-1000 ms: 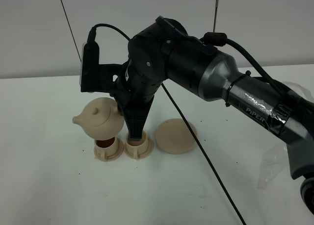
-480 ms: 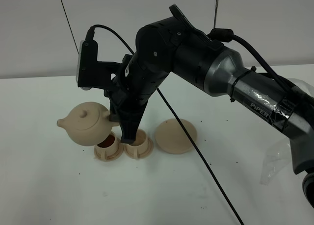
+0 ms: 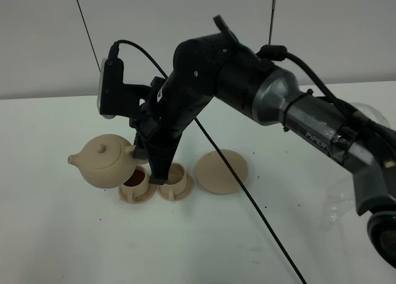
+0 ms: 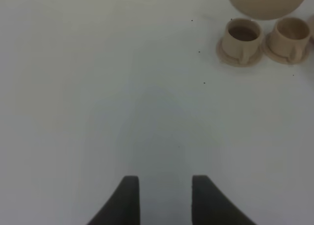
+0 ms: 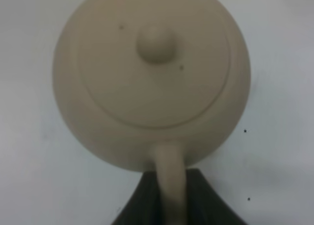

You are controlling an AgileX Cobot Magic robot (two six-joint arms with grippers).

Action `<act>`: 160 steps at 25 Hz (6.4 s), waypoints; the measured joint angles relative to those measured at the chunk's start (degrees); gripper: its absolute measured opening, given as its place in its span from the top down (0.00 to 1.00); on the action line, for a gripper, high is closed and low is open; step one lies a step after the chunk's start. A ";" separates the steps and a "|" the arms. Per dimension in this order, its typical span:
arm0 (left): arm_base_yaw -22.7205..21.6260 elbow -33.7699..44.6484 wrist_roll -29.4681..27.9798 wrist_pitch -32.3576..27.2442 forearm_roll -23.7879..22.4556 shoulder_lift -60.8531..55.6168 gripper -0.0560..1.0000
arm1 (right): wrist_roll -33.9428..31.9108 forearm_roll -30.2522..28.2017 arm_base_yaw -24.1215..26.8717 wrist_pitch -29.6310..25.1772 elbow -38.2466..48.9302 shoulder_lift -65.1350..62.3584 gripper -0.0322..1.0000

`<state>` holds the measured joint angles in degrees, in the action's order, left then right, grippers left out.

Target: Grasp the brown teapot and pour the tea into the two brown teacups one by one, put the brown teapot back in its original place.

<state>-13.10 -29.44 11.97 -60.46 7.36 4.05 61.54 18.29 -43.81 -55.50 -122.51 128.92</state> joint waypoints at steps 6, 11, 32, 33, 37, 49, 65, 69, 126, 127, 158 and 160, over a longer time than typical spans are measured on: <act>0.00 0.00 0.00 0.00 0.00 0.00 0.64 | 1.44 0.28 0.48 1.77 0.00 0.37 0.88; 0.00 0.00 0.00 0.00 0.00 0.00 0.64 | 1.68 0.37 2.63 1.46 0.00 0.55 0.88; 0.00 0.00 0.00 0.00 0.00 0.00 0.64 | -0.61 -6.59 7.47 -4.36 0.00 0.60 0.88; 0.00 0.00 0.00 0.00 0.00 0.00 0.64 | -0.98 -7.00 7.47 -4.57 0.00 0.60 0.88; 0.00 0.00 0.00 0.00 0.00 0.00 0.64 | -2.04 -9.05 7.47 -5.56 0.00 -0.05 0.88; 0.00 0.00 0.00 0.00 0.00 0.00 0.64 | -3.77 -10.58 7.97 -7.16 3.08 -3.80 0.88; 0.00 0.00 0.00 0.00 0.00 0.00 0.64 | -4.86 -11.43 8.08 -2.12 15.51 -9.16 0.88; 0.00 0.00 0.00 0.00 0.00 0.00 0.64 | -5.52 -12.44 8.08 0.63 19.60 -10.84 0.88; 0.00 0.00 0.00 0.00 0.00 0.00 0.64 | -23.12 -38.55 2.01 7.38 23.50 -9.86 0.88; 0.00 0.00 0.00 0.00 0.00 0.00 0.64 | -23.60 -39.19 1.69 7.38 23.50 -9.86 0.88; 0.00 0.00 0.00 0.00 0.00 0.00 0.64 | -30.14 -49.66 -3.55 1.87 23.50 -9.86 0.88; 0.00 0.00 0.00 0.00 0.00 0.00 0.64 | -30.70 -50.35 -4.08 1.87 23.50 -9.86 0.88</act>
<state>-13.10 -29.44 11.97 -60.46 7.36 4.05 30.84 -32.06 -47.89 -53.63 -99.01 119.06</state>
